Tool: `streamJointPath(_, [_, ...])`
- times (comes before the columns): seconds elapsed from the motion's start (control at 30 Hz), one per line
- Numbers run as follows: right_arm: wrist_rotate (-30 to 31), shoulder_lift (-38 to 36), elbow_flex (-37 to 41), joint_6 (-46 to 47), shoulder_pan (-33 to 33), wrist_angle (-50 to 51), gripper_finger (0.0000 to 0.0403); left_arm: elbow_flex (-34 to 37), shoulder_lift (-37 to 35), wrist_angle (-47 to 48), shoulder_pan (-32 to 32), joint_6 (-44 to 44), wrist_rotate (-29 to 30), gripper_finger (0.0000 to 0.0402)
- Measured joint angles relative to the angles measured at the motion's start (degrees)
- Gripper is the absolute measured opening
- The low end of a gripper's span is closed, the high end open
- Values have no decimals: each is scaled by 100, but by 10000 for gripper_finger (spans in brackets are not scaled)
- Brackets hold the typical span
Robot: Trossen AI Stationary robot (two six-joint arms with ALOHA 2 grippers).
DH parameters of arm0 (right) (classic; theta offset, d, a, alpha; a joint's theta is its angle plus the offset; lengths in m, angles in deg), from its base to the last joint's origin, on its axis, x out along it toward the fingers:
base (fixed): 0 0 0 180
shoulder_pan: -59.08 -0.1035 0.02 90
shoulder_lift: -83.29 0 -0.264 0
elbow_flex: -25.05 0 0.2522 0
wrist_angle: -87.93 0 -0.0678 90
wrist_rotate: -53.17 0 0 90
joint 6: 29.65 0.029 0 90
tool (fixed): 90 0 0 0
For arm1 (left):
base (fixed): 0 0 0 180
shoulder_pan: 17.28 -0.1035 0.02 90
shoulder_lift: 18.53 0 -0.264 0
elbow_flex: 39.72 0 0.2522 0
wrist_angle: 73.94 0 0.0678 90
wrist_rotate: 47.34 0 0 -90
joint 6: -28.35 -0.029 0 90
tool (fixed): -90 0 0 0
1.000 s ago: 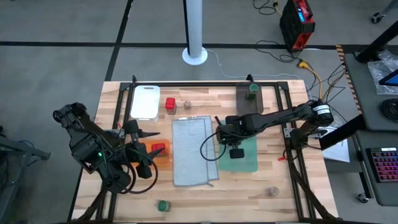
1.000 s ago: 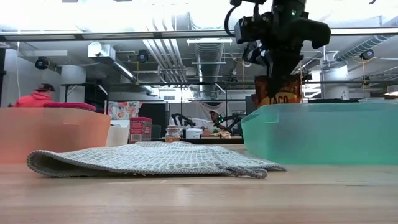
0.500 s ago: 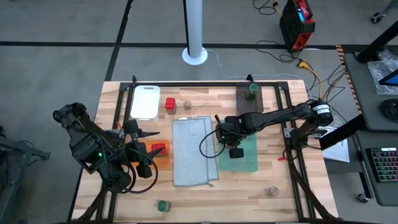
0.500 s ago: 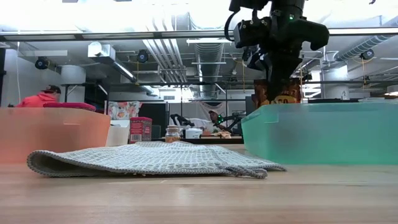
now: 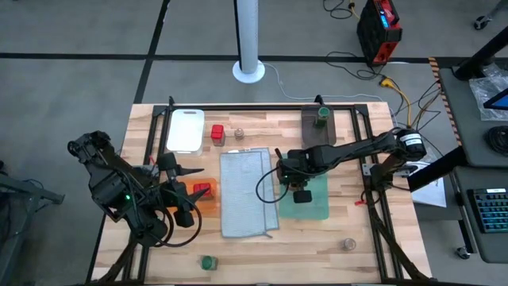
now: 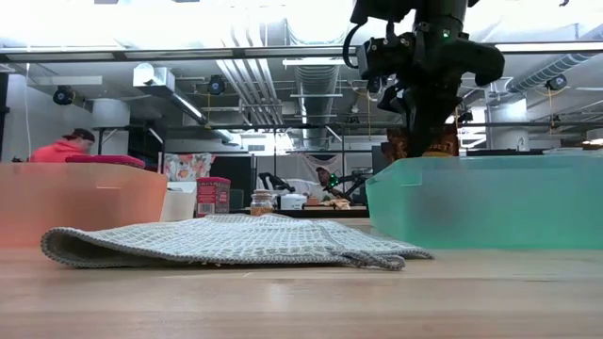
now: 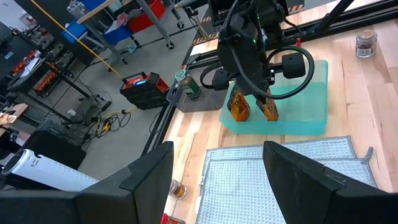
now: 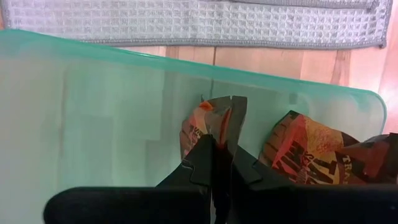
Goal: Sort spices by type
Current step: Put the orange seasoning packet into the green bin, then put the bottom brown seasoning bottle into the white bin
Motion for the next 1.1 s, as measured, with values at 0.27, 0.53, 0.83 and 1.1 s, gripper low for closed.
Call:
streamJointPath(0.27, [24, 0, 0, 58, 0, 3, 15, 0, 0, 0, 0, 5, 0, 231])
streamJointPath(0.53, [31, 7, 9, 217, 0, 17, 63, 2, 0, 0, 0, 59, 0, 231])
streamJointPath(0.83, [179, 7, -226, 277, 0, 284, 140, 4, 0, 0, 0, 63, 0, 231])
streamJointPath(1.1, [188, -9, -783, 425, 0, 792, 184, 112, -2, -4, -21, 107, 60, 231])
